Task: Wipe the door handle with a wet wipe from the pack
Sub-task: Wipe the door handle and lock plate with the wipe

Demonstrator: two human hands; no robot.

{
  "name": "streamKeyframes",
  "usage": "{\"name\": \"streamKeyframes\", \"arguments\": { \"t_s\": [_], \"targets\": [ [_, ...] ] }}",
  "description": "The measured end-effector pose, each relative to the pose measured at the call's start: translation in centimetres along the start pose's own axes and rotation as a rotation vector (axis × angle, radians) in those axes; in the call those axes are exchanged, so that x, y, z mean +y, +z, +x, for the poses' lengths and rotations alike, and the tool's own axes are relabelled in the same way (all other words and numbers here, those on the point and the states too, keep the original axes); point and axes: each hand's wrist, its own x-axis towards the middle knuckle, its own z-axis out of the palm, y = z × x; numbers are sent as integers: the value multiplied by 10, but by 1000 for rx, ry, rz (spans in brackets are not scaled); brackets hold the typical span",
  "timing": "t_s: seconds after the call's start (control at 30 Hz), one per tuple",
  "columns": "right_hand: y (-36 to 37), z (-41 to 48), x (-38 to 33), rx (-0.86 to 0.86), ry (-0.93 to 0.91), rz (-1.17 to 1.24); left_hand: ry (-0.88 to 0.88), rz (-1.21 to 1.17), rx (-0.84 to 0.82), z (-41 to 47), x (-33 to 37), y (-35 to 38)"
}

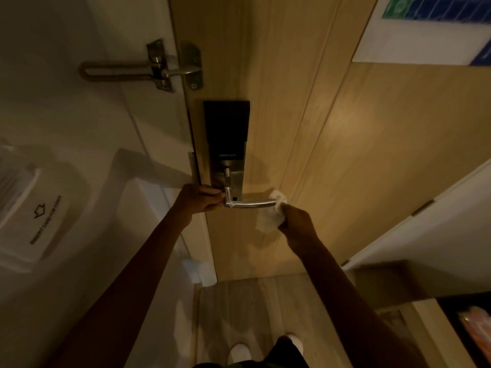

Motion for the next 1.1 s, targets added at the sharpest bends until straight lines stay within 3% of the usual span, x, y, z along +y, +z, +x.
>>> {"name": "streamKeyframes", "arguments": {
  "t_s": [0.2, 0.33, 0.43, 0.67, 0.93, 1.1],
  "targets": [
    [26, -17, 4, 102, 53, 279, 4, 24, 38, 1, -3, 1],
    [29, -17, -5, 112, 182, 517, 5, 22, 36, 3, -5, 2],
    [35, -20, -7, 167, 179, 564, 15, 34, 35, 3, -5, 1],
    [31, -24, -5, 157, 51, 358, 31, 9, 6, 2, -5, 2],
    [30, -28, 8, 130, -303, -274, 32, -18, -2, 1, -2, 3],
    [26, -21, -2, 58, -312, -414, 59, -18, -8, -1, -1, 3]
  ]
}}
